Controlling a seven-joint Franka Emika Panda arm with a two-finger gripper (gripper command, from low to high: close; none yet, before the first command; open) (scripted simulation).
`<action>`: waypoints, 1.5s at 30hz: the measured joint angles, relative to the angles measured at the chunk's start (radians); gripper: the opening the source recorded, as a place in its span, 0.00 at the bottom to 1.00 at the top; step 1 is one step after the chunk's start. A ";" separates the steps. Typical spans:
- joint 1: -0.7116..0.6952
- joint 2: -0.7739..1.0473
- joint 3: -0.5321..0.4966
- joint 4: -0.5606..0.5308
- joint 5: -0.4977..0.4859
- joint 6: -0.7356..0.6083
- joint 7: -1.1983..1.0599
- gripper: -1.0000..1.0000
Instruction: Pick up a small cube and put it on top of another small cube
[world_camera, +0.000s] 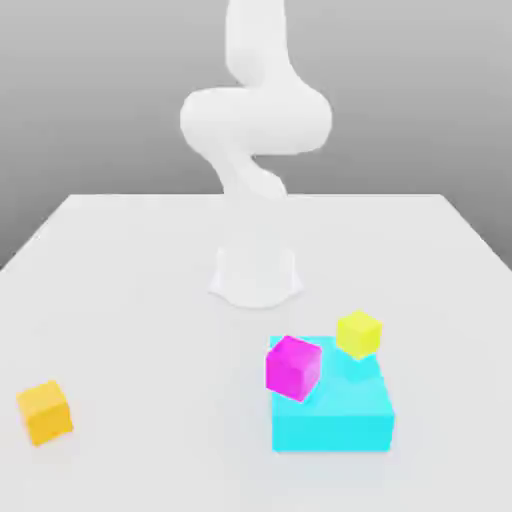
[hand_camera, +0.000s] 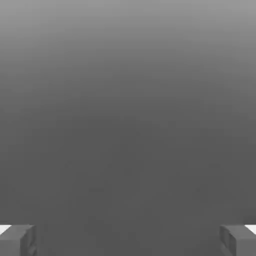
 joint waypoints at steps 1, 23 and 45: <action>-0.017 0.039 0.001 0.011 -0.002 0.005 0.028 0.50; -0.286 0.840 -0.087 0.224 0.000 0.116 0.559 0.50; -0.408 1.384 -0.135 0.365 0.161 0.266 0.729 0.00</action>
